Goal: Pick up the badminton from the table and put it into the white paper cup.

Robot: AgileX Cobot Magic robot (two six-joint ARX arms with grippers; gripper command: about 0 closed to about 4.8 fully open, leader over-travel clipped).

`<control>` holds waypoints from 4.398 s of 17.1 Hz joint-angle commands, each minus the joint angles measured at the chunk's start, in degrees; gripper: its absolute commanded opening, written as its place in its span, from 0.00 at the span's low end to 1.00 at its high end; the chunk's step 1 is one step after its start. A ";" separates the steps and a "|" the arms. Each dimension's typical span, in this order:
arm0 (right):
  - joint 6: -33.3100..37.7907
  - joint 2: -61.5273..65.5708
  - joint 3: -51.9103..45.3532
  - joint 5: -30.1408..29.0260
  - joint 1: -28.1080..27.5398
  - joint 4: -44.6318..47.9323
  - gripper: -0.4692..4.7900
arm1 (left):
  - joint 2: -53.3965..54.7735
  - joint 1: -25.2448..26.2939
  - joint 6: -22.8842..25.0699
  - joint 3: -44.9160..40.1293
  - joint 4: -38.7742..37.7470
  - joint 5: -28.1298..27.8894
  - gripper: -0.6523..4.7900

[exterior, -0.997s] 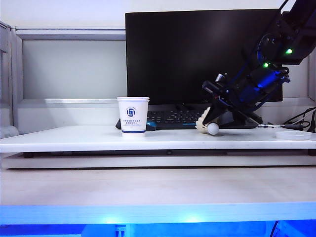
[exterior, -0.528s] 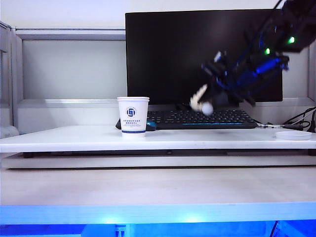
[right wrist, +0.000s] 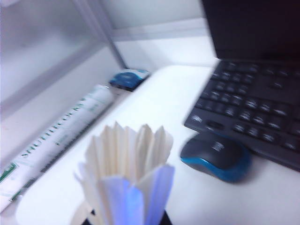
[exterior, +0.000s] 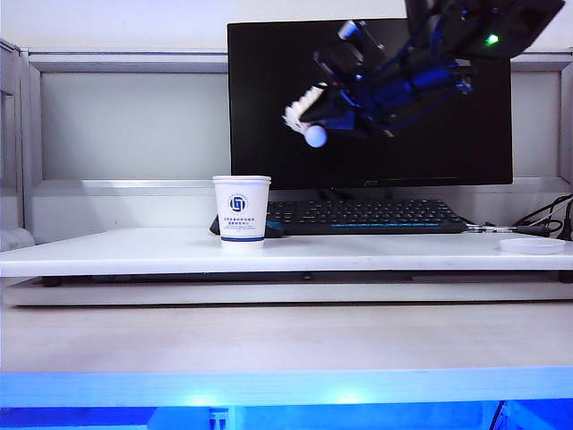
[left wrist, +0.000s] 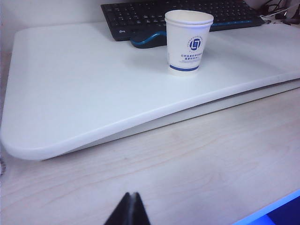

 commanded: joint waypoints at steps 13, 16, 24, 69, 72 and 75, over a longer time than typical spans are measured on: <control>-8.20 5.86 0.15 7.82 10.91 13.88 0.11 | 0.02 0.02 0.02 -0.02 2.49 -4.72 0.11; -8.20 7.63 0.15 9.09 11.26 15.69 0.11 | 0.02 0.02 0.02 -0.02 2.49 -4.74 0.11; -8.22 4.76 0.15 12.94 11.39 17.38 0.64 | 0.02 0.02 0.02 -0.02 2.49 -4.74 0.11; -10.27 -106.81 -75.67 30.58 -7.41 -33.03 0.07 | 0.02 0.04 2.78 -0.04 -2.29 -15.19 0.11; -11.04 -106.81 -75.67 29.27 -11.93 -33.07 0.08 | 0.02 0.02 2.86 -0.04 -2.27 -15.19 0.11; -11.08 -106.81 -75.65 22.53 -16.87 -32.68 0.08 | 0.02 0.04 2.84 -0.04 -2.47 -15.21 0.11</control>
